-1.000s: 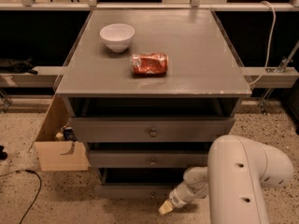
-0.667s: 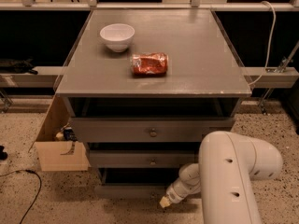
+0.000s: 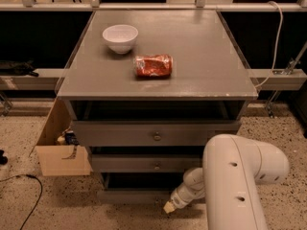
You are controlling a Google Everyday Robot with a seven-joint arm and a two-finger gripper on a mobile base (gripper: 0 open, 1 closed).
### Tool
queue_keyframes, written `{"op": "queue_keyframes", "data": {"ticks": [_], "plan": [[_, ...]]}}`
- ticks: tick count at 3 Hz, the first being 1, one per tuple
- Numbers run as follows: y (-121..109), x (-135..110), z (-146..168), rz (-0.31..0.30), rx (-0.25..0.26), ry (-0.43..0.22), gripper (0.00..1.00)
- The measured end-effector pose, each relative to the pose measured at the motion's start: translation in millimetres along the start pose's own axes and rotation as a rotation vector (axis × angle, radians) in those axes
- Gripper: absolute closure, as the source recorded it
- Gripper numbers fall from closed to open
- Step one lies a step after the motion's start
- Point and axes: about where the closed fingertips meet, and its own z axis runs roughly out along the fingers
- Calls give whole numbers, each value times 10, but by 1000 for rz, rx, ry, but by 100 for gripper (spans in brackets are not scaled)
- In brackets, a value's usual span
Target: Close bottom drawer
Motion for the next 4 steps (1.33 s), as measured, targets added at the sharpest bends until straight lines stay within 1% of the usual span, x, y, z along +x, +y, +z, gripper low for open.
{"op": "queue_keyframes", "data": {"ticks": [1,2,3,4], "plan": [[-74,-70,14,-5,37,11,100],[-311,-172,-69,7,106,13,97],[-311,-172,-69,7,106,13,86],[-311,-171,-69,7,105,13,62]]}}
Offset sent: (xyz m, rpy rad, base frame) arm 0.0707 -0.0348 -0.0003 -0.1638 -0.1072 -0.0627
